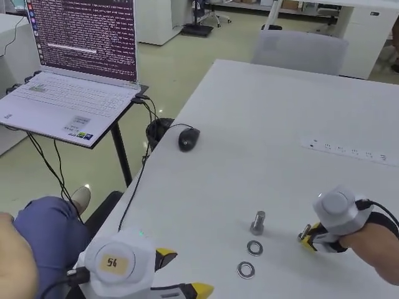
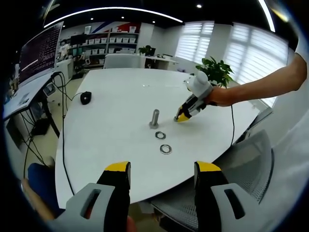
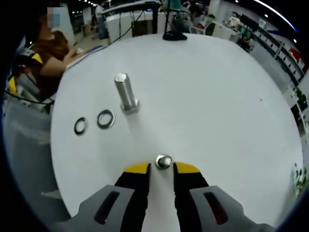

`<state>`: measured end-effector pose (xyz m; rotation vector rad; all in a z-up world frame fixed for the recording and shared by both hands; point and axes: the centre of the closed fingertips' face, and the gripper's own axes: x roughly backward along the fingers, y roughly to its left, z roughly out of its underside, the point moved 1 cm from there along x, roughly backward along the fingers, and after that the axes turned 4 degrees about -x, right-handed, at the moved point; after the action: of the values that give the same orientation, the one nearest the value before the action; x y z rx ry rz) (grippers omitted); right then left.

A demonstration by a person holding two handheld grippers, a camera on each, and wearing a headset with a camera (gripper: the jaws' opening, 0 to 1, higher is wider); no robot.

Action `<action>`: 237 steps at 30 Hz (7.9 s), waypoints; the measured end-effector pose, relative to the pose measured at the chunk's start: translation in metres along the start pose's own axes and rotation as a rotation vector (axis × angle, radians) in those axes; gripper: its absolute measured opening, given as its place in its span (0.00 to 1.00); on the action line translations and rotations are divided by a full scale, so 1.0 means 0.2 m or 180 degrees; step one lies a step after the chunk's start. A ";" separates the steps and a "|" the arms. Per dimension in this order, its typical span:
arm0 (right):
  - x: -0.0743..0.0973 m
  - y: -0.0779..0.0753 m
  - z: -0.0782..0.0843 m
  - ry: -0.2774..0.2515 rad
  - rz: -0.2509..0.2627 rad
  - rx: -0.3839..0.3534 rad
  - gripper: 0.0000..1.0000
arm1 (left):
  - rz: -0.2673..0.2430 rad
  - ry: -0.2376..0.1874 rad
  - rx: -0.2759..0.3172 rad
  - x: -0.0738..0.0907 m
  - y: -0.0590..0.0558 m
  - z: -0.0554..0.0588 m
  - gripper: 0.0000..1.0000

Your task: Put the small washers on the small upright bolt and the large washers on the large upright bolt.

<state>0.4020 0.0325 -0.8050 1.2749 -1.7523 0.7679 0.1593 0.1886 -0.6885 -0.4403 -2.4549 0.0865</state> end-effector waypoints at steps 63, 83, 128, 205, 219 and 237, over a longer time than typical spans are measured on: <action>-0.12 0.74 -0.13 -0.0071 -0.0980 0.1252 0.27 | 0.0038 -0.0059 -0.0035 -0.01 -0.02 -0.03 0.52; -0.14 0.76 -0.16 0.0186 -0.1079 0.1810 0.24 | 0.0014 -0.0086 -0.0018 -0.01 -0.03 -0.03 0.52; 0.11 0.31 -0.52 -0.0409 -0.0286 0.1247 0.23 | 0.0001 -0.0057 0.0006 -0.01 0.00 -0.02 0.52; -0.14 0.36 -0.21 0.0114 -0.0373 0.0249 0.23 | -0.0022 -0.0048 0.0119 0.00 0.05 0.03 0.52; -0.17 0.50 -0.22 0.0075 -0.0784 0.0705 0.30 | -0.0017 -0.0051 0.0099 0.01 0.04 0.02 0.51; -0.17 0.62 -0.21 0.0291 -0.1128 0.1770 0.30 | -0.0004 -0.0046 0.0085 0.01 0.02 0.02 0.51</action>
<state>0.2991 0.1209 -0.8158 1.8212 -1.2220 1.1221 0.1558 0.1932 -0.6911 -0.4278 -2.4652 0.1220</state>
